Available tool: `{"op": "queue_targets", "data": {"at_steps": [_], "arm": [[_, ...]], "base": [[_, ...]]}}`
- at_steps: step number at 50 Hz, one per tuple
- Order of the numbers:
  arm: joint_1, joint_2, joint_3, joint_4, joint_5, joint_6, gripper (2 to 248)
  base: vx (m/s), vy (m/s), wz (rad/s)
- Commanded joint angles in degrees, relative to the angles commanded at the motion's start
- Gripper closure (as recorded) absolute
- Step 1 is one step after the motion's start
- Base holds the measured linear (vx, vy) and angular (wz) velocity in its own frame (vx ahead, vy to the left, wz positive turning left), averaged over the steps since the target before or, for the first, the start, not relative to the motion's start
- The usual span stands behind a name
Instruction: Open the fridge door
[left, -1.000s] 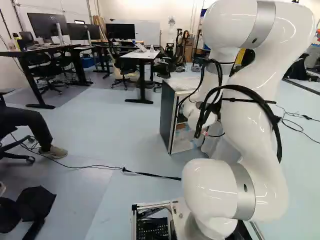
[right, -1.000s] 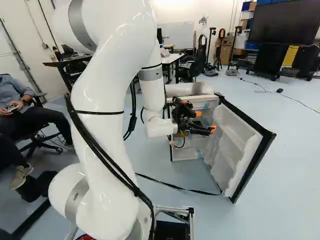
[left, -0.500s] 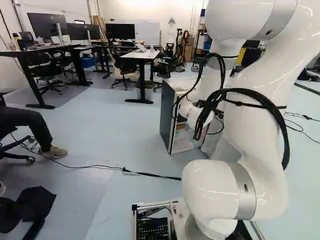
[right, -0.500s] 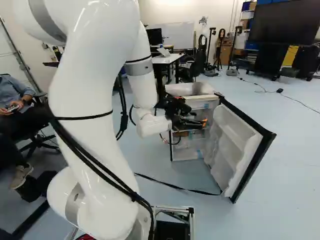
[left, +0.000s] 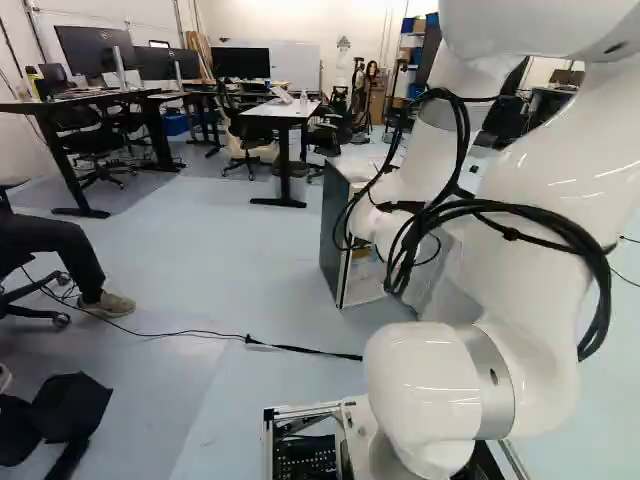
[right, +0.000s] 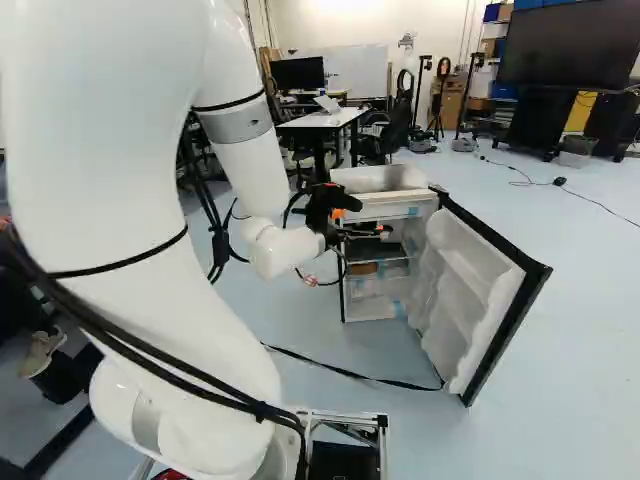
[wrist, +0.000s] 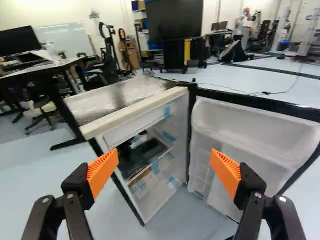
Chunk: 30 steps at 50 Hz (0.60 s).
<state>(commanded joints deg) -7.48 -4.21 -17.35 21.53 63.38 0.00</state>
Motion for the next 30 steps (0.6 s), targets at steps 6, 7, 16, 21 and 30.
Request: {"op": "queue_targets", "data": {"at_steps": [6,7,16,21,30], "arm": [[1.1,2.8,1.7,-3.0,-1.9,0.0,3],[1.3,3.4,2.1,-3.6,-2.2,0.0,3],[2.6,7.1,4.4,-7.6,-4.7,0.0,3],[3.3,9.0,5.5,-9.6,-6.0,0.0,3],[4.5,12.1,7.4,-12.9,-8.0,0.0,3]], "base": [[0.0,0.0,0.0],[0.0,0.0,0.0],[0.0,0.0,0.0],[0.0,0.0,0.0],[0.0,0.0,0.0]]}}
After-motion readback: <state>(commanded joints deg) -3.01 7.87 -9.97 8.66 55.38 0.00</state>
